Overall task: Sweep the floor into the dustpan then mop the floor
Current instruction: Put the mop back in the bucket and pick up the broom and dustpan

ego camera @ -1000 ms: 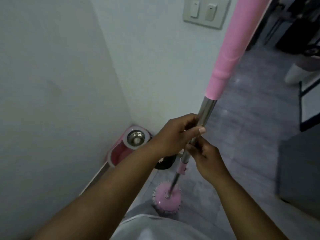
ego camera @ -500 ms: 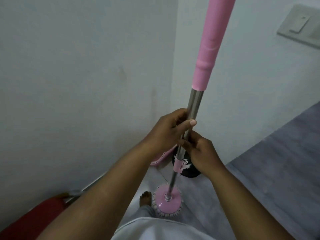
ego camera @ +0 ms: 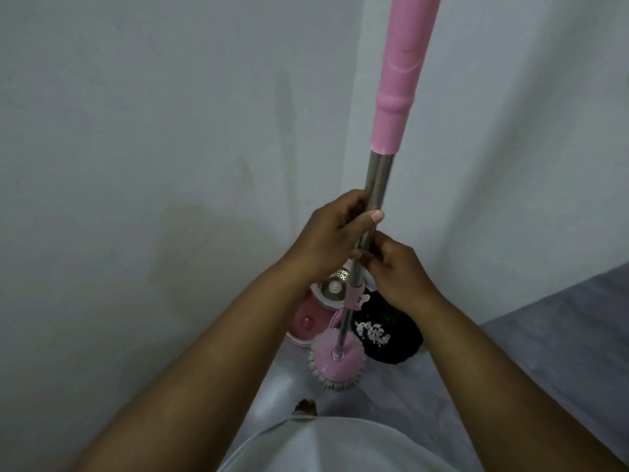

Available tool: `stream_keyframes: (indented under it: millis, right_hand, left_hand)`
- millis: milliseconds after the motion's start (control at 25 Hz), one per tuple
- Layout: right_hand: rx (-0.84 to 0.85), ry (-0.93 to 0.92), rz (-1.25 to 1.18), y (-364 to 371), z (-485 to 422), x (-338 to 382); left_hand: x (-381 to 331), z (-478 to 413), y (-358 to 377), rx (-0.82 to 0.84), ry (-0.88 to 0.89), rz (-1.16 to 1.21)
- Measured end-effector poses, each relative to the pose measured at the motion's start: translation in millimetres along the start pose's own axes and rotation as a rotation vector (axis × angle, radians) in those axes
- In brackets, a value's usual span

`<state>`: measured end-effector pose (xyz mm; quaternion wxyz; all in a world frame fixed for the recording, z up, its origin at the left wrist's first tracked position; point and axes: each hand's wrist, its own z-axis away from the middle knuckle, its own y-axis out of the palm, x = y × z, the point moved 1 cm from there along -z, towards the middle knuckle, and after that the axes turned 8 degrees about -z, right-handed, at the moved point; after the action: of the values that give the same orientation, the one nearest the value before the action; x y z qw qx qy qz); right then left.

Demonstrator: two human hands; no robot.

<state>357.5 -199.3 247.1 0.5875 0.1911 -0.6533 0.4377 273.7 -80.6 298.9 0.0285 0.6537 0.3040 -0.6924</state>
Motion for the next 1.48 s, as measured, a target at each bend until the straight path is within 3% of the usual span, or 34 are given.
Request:
stream_keyframes:
  millis: [800,1480]
  right_hand:
    - [0.026,0.047,-0.019,-25.8,-259.7,-83.5]
    - [0.05,0.145,-0.015,-21.1,-337.6,-133.5]
  left_hand:
    - [96.3,-234.7,-6.7,-0.135,-0.157,-0.041]
    - [154.7,-312.2,2.2,-0.059,-0.282,-0.044]
